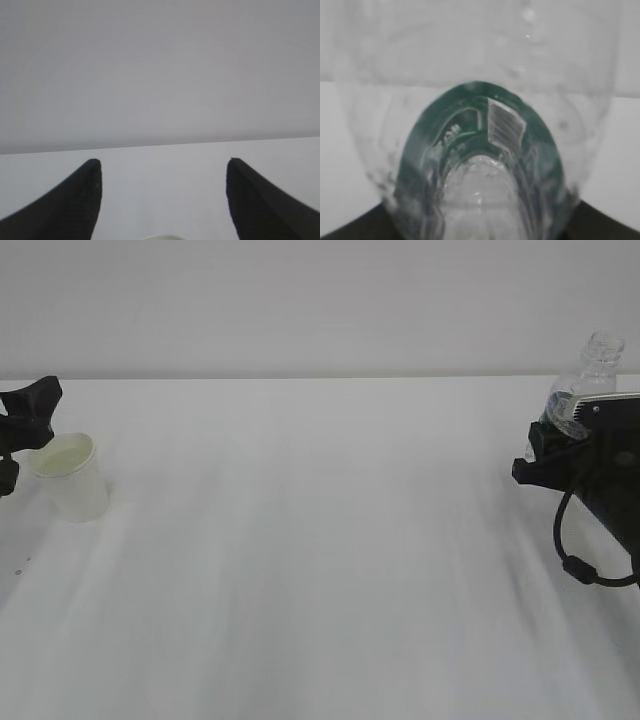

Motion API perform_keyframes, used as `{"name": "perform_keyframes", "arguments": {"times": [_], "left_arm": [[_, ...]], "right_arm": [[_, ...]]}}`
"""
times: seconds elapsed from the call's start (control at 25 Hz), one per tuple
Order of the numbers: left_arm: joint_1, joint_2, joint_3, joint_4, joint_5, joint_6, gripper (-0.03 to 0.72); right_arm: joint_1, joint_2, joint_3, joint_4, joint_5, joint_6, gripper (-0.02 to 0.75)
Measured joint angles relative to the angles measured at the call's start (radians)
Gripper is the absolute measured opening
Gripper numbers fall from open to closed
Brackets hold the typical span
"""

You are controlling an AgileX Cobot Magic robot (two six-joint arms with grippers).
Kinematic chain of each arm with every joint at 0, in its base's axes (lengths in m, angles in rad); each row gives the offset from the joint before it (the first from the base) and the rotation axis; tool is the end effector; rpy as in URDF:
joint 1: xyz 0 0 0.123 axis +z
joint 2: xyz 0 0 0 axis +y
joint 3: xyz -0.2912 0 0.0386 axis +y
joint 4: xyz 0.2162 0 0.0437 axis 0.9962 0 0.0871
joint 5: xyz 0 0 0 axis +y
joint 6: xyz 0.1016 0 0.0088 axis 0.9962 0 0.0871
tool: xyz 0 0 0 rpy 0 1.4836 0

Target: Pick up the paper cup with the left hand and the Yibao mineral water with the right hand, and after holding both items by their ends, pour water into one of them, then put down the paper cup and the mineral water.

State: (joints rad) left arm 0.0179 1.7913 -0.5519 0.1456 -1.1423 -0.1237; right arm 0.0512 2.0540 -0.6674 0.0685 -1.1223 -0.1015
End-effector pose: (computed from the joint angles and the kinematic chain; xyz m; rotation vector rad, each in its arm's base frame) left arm 0.3143 -0.0078 0.2070 0.0395 1.5859 -0.1400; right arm 0.3521 0.0117 0.1403 -0.0624 1.7479 -0.0690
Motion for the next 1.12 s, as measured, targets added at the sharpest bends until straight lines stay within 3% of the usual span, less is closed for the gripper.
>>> {"name": "perform_keyframes", "arguments": {"times": [0.4, 1.12], "left_arm": [[0.0, 0.0, 0.0, 0.0, 0.0, 0.0, 0.552], [0.0, 0.0, 0.0, 0.015, 0.0, 0.0, 0.539]], "right_arm": [[-0.042, 0.031, -0.002, -0.008, 0.051, -0.014, 0.356], [-0.042, 0.115, -0.005, -0.086, 0.035, 0.038, 0.354]]}}
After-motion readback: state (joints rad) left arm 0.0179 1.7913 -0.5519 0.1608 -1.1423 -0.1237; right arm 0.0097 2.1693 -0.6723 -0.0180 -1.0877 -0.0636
